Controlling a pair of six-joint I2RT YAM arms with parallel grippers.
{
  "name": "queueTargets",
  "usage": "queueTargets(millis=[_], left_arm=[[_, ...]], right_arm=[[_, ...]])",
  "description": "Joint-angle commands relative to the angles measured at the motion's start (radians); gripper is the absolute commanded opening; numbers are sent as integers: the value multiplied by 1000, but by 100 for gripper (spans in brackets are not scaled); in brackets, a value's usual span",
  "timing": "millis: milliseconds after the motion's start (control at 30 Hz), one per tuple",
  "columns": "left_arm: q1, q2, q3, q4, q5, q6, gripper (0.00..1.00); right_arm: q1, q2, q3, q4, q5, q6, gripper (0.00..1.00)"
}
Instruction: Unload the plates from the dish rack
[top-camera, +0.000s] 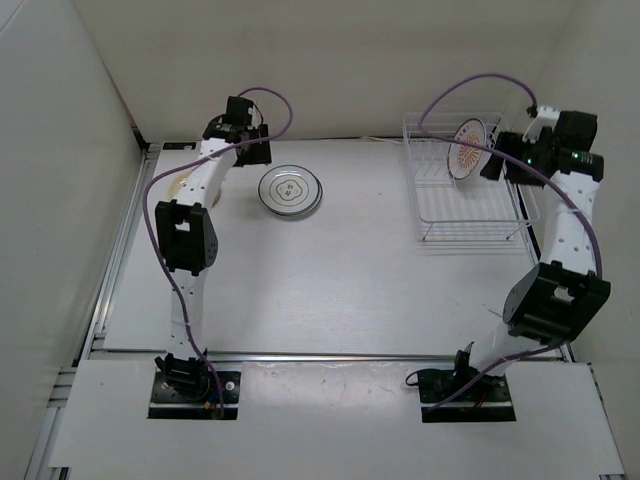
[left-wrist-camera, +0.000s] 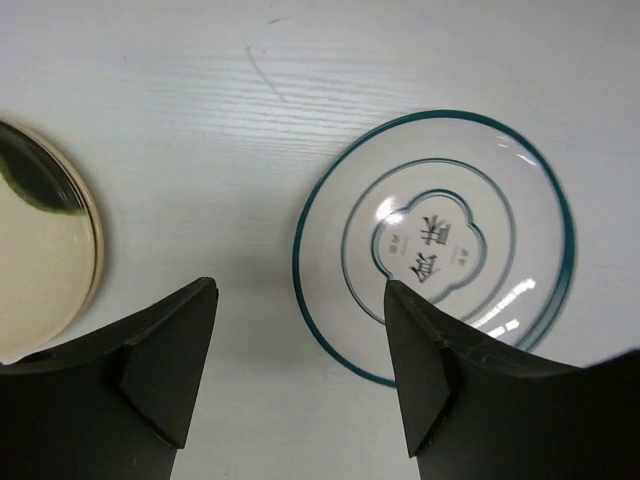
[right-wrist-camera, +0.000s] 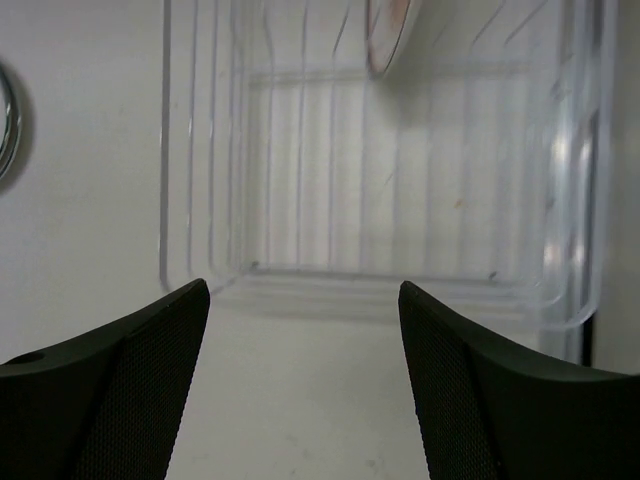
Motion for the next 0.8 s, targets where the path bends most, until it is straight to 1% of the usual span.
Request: queueTargets(millis=[0,33,67,133,167,200,233,333,533,767], left_arm=[[-2,-163,15,0,122,63,79],[-2,-178,15,0,163,84,79],[-2,-207,15,0,198,107,79],[-2,-230,3,-10,255,169,83],[-2,-250,3,-26,264,189,85],[-2,-260,-8,-37,285,229,95],[-2,-260,-17,-51,298,245,97],[-2,-312,-57,-100,384,297,100],[-2,-367,-101,-132,407,308,100],[-2,-392,-143,-142,407,318,100]], right_arm=[[45,101,188,127,191,37,80],[54,127,260,137,223,37,80],[69,176,296,150,273,37,78],[97,221,363,162,321,28,77],[97,258,379,176,332,14,77],[111,276,391,176,356,14,77],[125,310,412,187,369,14,76],[135,350,432,197,369,14,75],[135,463,497,220,360,23,75],[135,546,547,231,360,23,75]])
